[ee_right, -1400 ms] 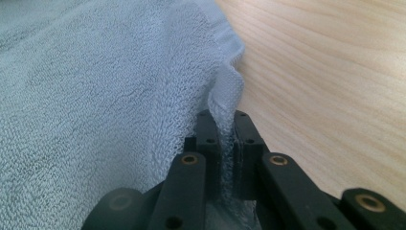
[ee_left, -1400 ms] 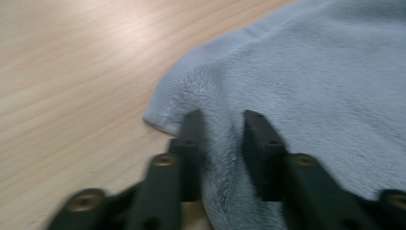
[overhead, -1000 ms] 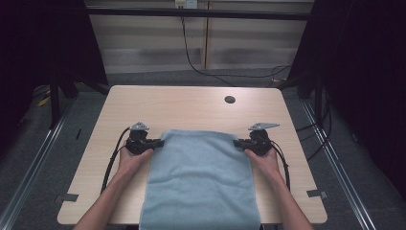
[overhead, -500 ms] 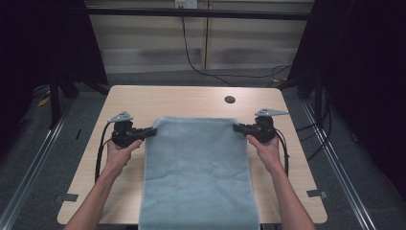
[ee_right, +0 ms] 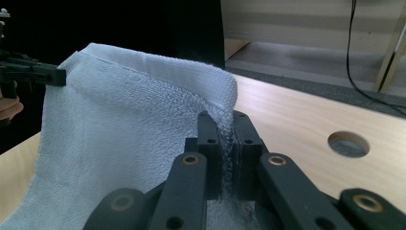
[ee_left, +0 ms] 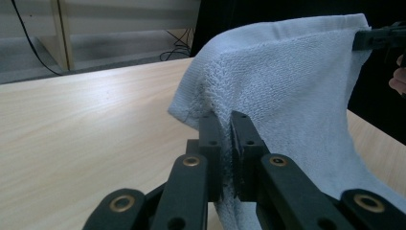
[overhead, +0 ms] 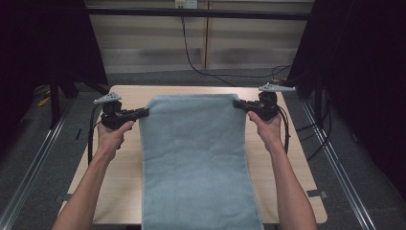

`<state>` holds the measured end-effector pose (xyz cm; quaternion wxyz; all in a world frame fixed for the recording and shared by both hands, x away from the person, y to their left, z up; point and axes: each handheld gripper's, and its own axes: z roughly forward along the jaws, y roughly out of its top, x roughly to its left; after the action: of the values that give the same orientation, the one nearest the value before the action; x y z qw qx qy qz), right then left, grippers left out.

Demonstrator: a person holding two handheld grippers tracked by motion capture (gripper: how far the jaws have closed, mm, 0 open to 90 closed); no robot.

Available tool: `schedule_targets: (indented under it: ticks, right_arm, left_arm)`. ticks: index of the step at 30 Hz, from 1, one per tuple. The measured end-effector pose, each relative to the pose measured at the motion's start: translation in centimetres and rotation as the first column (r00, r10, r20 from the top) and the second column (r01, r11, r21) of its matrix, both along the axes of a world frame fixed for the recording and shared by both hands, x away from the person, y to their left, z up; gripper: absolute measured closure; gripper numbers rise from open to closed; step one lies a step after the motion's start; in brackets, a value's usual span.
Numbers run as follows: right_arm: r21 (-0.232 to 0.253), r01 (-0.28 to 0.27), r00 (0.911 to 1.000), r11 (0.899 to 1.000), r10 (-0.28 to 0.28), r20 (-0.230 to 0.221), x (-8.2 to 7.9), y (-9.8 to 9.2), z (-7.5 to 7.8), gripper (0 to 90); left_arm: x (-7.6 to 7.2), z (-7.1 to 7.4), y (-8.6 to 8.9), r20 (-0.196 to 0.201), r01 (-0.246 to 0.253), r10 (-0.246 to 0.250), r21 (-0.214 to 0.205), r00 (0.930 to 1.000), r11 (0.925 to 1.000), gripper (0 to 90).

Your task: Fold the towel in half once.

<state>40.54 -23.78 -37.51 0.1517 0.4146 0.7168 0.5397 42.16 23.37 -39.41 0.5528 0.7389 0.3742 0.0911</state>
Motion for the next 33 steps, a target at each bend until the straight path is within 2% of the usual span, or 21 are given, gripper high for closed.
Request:
schedule_targets:
  ticks: [4, 8, 9, 10, 11, 13, 14, 15, 17, 18, 20, 21, 22, 23, 24, 25, 26, 27, 29, 31, 33]
  right_arm:
    - [-0.025, 0.013, 0.9998, 1.0, -0.012, 0.018, 0.6, 0.2, 1.5, 85.2]
    - [-0.037, 0.033, 0.9986, 0.999, -0.031, 0.043, 1.2, -0.1, 3.5, 85.2]
    - [-0.039, 0.039, 0.9982, 0.998, -0.037, 0.048, 1.3, -0.3, 4.2, 85.3]
    - [-0.04, 0.047, 0.9975, 0.998, -0.044, 0.056, 1.3, -0.4, 4.8, 85.3]
    - [-0.038, 0.049, 0.9972, 0.998, -0.047, 0.058, 1.2, -0.5, 5.4, 85.3]
    - [-0.023, 0.051, 0.9955, 0.998, -0.049, 0.081, 0.9, -0.6, 6.5, 85.3]
    - [-0.008, 0.049, 0.9945, 0.999, -0.048, 0.093, 0.6, -0.8, 7.0, 85.3]
    - [0.004, 0.044, 0.9945, 0.999, -0.044, 0.095, 0.3, -0.9, 7.2, 85.4]
    - [0.016, 0.03, 0.9949, 0.999, -0.032, 0.096, -0.5, -0.9, 7.1, 85.4]
    - [0.021, 0.024, 0.9961, 1.0, -0.026, 0.084, -1.1, -0.9, 6.8, 85.4]
    - [0.02, -0.006, 0.998, 1.0, 0.004, 0.064, -2.3, -0.6, 5.8, 85.4]
    - [-0.002, -0.016, 0.9981, 1.0, 0.016, 0.059, -3.0, -0.5, 5.3, 85.4]
    - [-0.008, -0.027, 0.9981, 1.0, 0.028, 0.055, -3.7, -0.5, 4.9, 85.5]
    - [-0.005, -0.037, 0.9979, 0.999, 0.038, 0.052, -4.4, -0.6, 4.6, 85.5]
    - [-0.005, -0.041, 0.998, 0.999, 0.041, 0.049, -5.2, -0.8, 4.2, 85.5]
    - [-0.006, -0.048, 0.9978, 0.999, 0.048, 0.046, -5.9, -1.0, 3.8, 85.5]
    - [-0.006, -0.054, 0.9977, 0.999, 0.054, 0.041, -6.6, -1.1, 3.4, 85.5]
    - [-0.016, -0.05, 0.9982, 0.999, 0.051, 0.03, -7.3, -1.1, 2.9, 85.5]
    - [-0.03, -0.068, 0.9976, 0.997, 0.068, 0.009, -8.6, -1.1, 1.9, 85.6]
    - [-0.048, -0.084, 0.9965, 0.995, 0.083, -0.006, -10.1, -1.0, 0.9, 85.7]
    - [-0.069, -0.096, 0.9951, 0.993, 0.094, -0.029, -11.6, -0.9, -0.2, 85.8]
  left_arm:
    - [0.7, 1.8, -0.4, 0.028, -0.007, 0.007, -0.002, 0.9996, 1.0, 84.9]
    - [1.3, 4.3, -0.7, 0.057, -0.007, 0.009, -0.034, 0.9983, 0.9994, 84.9]
    - [1.5, 5.0, -0.9, 0.053, 0.002, -0.001, -0.022, 0.9986, 0.9998, 85.2]
    - [1.6, 5.9, -1.1, 0.056, 0.012, -0.013, 0.02, 0.9984, 0.9997, 85.1]
    - [1.4, 6.7, -1.2, 0.076, 0.007, -0.009, 0.032, 0.9971, 0.9995, 85.1]
    - [0.8, 8.1, -1.0, 0.105, 0.016, -0.014, -0.021, 0.9944, 0.9996, 85.2]
    - [0.5, 8.3, -1.1, 0.114, 0.015, -0.014, -0.011, 0.9934, 0.9998, 85.2]
    - [0.2, 8.4, -1.2, 0.126, 0.018, -0.021, 0.022, 0.9918, 0.9996, 85.1]
    - [-0.7, 7.9, -1.4, 0.138, 0.022, -0.03, 0.06, 0.99, 0.998, 85.2]
    - [-1.1, 7.4, -1.5, 0.13, 0.026, -0.036, 0.078, 0.9909, 0.9967, 85.1]
    - [-2.2, 6.4, -1.4, 0.119, 0.031, -0.04, 0.076, 0.992, 0.9966, 85.2]
    - [-2.8, 5.8, -1.3, 0.113, 0.043, -0.051, 0.072, 0.9922, 0.9964, 85.2]
    - [-3.5, 5.3, -1.2, 0.114, 0.06, -0.066, 0.058, 0.9913, 0.9965, 85.2]
    - [-4.3, 4.8, -1.2, 0.114, 0.068, -0.075, 0.065, 0.9907, 0.9956, 85.1]
    - [-5.2, 4.3, -1.1, 0.139, 0.068, -0.076, 0.065, 0.9873, 0.9956, 85.1]
    - [-6.0, 3.8, -0.9, 0.144, 0.074, -0.08, 0.049, 0.9864, 0.9961, 85.2]
    - [-6.7, 3.3, -0.8, 0.126, 0.081, -0.083, 0.025, 0.9885, 0.9964, 85.2]
    - [-7.5, 2.8, -0.8, 0.121, 0.085, -0.088, 0.028, 0.9888, 0.996, 85.2]
    - [-8.8, 1.7, -0.8, 0.103, 0.098, -0.104, 0.057, 0.9893, 0.9935, 85.2]
    - [-9.8, 0.6, -0.5, 0.05, 0.121, -0.124, 0.061, 0.991, 0.9908, 85.2]
    - [-10.3, -0.7, -0.2, 0.009, 0.135, -0.137, 0.086, 0.9906, 0.9871, 85.0]
